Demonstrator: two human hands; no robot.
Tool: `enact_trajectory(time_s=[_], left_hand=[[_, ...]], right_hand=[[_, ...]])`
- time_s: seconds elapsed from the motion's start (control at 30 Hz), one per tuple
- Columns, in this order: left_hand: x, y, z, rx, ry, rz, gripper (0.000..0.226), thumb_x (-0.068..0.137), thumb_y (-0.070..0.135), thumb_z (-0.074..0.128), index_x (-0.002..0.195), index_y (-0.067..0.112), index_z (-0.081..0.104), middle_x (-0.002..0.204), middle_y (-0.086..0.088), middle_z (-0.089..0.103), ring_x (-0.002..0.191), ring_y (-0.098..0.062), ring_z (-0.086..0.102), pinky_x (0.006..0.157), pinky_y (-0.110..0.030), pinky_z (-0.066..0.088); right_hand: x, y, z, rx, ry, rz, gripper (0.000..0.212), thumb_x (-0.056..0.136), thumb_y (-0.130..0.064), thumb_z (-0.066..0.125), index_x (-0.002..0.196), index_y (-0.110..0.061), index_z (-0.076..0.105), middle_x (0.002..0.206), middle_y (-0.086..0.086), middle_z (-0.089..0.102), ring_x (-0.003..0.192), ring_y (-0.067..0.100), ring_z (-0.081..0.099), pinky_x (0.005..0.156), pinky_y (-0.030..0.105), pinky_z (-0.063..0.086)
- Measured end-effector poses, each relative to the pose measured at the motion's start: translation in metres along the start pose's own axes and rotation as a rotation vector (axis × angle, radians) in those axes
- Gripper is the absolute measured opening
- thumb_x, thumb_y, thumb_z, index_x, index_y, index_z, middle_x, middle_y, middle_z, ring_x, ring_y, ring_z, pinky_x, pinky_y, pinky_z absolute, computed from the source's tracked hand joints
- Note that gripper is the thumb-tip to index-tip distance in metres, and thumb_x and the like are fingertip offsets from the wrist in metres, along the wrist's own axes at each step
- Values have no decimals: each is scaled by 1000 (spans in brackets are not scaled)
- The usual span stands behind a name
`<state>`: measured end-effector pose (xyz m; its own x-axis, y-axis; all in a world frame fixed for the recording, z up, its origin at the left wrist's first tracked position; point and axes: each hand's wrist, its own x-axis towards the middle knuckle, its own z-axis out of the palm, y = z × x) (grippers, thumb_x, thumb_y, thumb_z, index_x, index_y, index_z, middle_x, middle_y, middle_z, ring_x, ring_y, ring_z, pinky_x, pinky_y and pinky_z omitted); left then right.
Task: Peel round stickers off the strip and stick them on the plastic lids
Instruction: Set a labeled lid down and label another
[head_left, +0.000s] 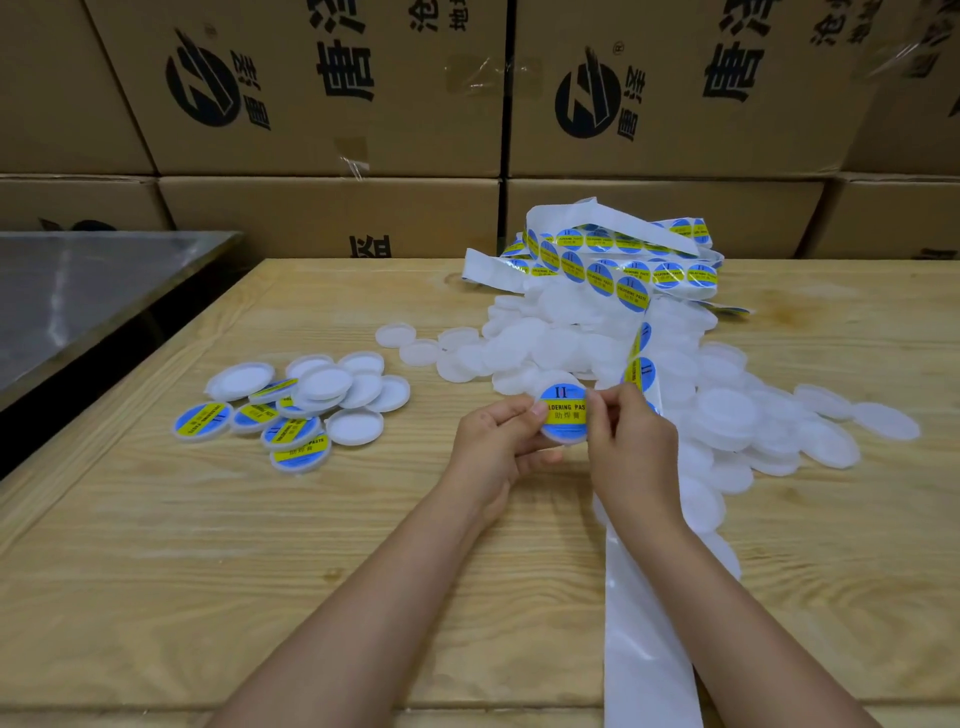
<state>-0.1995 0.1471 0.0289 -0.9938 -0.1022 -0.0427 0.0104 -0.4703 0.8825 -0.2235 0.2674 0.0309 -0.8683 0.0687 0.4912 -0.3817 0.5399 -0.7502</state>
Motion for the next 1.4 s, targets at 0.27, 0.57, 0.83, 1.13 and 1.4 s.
enact_trajectory(time_s=[0.27, 0.57, 0.83, 1.13, 1.4], left_hand=[[-1, 2, -3, 124, -35, 36, 19, 88, 3, 58, 103, -9, 61, 76, -11, 71, 65, -16, 69, 55, -22, 55], [0, -1, -5, 113, -13, 82, 8, 77, 10, 66, 80, 3, 64, 62, -6, 70, 57, -12, 66, 54, -22, 54], [2, -4, -10, 19, -33, 119, 17, 70, 25, 66, 74, 8, 64, 66, -4, 69, 63, -12, 67, 57, -21, 54], [3, 0, -11, -88, -2, 27, 12, 81, 18, 60, 78, 8, 65, 71, -5, 71, 56, -10, 64, 51, -19, 52], [0, 1, -9, -28, -98, 39, 18, 76, 20, 60, 64, 16, 72, 73, -5, 72, 61, -11, 66, 56, -21, 54]], right_hand=[[1, 3, -1, 46, 39, 156, 35, 84, -46, 62, 65, -20, 48, 60, -10, 56, 62, 8, 55, 55, 21, 36], [2, -1, -3, 122, -116, 193, 38, 72, -52, 71, 79, -19, 52, 71, -11, 59, 68, -1, 56, 55, 13, 39], [1, -4, -2, 245, -269, 103, 35, 79, -38, 71, 97, -21, 47, 88, -12, 61, 77, -1, 59, 62, 9, 43], [0, -3, -6, 174, -121, -26, 12, 93, -21, 56, 84, -12, 55, 66, -8, 59, 67, 16, 60, 63, 27, 46], [-4, -5, -3, 179, 8, 41, 17, 92, -25, 57, 79, -15, 54, 63, -14, 57, 63, 3, 55, 58, 21, 37]])
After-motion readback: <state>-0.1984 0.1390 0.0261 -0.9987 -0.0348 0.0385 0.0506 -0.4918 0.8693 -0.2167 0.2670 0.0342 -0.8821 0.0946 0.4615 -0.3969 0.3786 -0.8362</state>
